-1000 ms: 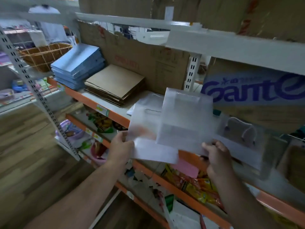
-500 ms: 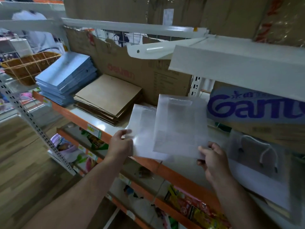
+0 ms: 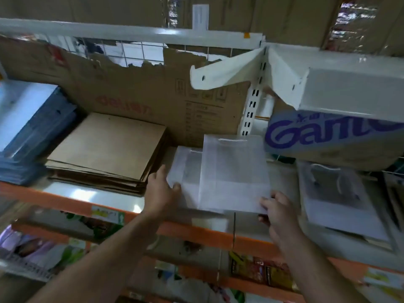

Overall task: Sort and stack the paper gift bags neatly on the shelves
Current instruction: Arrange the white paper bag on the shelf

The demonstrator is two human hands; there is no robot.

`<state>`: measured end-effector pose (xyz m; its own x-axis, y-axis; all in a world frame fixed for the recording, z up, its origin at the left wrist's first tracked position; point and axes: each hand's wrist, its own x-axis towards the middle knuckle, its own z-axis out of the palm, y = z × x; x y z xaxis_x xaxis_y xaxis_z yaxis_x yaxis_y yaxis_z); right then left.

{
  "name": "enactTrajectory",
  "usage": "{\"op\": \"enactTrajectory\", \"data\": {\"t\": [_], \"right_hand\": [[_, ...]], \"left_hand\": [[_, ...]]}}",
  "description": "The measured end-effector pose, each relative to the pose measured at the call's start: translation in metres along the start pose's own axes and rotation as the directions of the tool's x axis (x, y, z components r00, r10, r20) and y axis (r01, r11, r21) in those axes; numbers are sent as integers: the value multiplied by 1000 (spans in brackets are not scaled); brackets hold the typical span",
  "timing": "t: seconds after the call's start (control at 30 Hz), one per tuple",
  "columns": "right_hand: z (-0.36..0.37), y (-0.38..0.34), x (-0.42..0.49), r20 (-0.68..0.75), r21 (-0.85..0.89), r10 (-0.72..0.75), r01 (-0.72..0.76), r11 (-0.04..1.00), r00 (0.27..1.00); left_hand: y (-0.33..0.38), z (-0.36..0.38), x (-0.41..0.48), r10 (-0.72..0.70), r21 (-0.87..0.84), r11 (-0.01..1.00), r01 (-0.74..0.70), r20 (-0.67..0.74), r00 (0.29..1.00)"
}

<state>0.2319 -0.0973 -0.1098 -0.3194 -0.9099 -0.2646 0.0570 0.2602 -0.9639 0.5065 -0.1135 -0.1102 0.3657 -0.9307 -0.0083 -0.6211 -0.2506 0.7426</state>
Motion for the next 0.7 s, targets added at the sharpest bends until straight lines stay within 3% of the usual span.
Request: {"op": "enactTrajectory", "data": {"t": [0.1, 0.2, 0.27, 0.47, 0.53, 0.63, 0.7], "right_hand": [[11, 3, -7, -58, -21, 3, -4, 1000, 998], [21, 6, -15, -105, 6, 16, -15, 1000, 994], [26, 8, -22, -134, 6, 22, -22, 1000, 991], [36, 10, -29, -174, -30, 34, -40, 999, 984], [41, 6, -29, -171, -41, 29, -36, 999, 985], [53, 1, -29, -144, -71, 11, -22, 997, 989], [64, -2, -27, -125, -74, 4, -14, 997, 992]], "left_hand": [[-8, -5, 4, 257, 301, 912, -279, 113, 960], [-20, -6, 11, 273, 426, 795, -433, 386, 881], [-26, -6, 17, 282, 432, 763, -480, 445, 850], [-28, -6, 22, 321, 332, 813, -479, 431, 843], [-33, -10, 15, 362, 233, 861, -453, 346, 866], [-41, -21, 1, 479, 152, 849, -507, 183, 858], [-48, -25, -8, 485, 155, 843, -516, 195, 852]]}}
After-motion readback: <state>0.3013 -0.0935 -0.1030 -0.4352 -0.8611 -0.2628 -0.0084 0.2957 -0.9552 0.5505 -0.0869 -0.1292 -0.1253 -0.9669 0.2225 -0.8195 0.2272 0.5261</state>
